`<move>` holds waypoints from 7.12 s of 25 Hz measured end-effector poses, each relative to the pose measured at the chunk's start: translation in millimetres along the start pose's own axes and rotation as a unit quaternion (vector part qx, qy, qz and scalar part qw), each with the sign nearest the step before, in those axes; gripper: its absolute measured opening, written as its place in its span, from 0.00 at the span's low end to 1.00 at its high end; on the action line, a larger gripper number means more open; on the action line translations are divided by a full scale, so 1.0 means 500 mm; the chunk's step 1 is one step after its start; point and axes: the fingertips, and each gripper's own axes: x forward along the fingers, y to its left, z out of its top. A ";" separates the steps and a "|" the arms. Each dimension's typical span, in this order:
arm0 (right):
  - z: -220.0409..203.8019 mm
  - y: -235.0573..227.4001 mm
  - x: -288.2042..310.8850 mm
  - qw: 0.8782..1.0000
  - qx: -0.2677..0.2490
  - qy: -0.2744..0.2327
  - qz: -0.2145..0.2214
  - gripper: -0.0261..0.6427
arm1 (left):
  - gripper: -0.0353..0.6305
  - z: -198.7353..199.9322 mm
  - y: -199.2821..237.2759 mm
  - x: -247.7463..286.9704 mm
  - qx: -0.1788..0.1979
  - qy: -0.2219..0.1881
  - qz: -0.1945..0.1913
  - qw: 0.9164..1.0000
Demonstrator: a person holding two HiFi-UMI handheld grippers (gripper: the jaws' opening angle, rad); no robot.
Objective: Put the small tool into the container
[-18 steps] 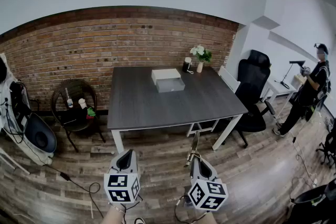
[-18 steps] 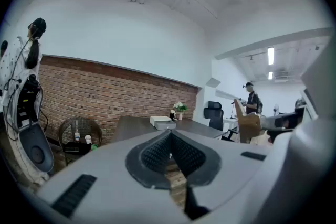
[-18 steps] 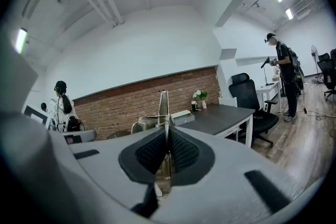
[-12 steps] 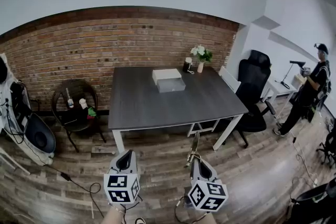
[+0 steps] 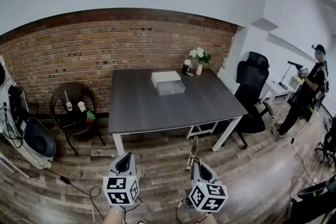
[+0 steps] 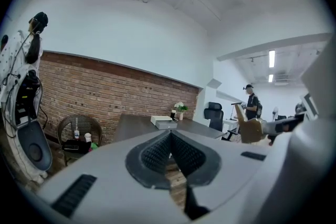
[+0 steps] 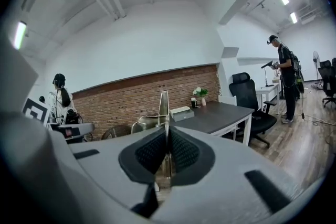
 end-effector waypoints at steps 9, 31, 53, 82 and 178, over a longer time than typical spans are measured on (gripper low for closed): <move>-0.006 0.028 0.035 1.000 0.011 -0.002 -0.017 0.05 | 0.05 0.010 0.053 0.032 0.005 -0.004 -0.019 1.000; 0.066 -0.096 0.287 1.000 0.020 0.003 -0.011 0.05 | 0.05 0.043 0.062 0.306 -0.003 0.001 -0.005 1.000; 0.152 -0.304 0.580 0.998 0.019 0.031 0.042 0.05 | 0.05 0.080 -0.043 0.616 0.006 0.012 0.042 0.999; 0.275 -0.413 1.129 0.995 0.003 0.060 0.080 0.05 | 0.05 0.148 0.046 1.187 0.004 0.025 0.066 0.998; 0.055 -0.212 1.671 0.706 -0.555 0.198 0.393 0.05 | 0.05 -0.070 0.258 1.255 -0.129 0.094 0.326 0.932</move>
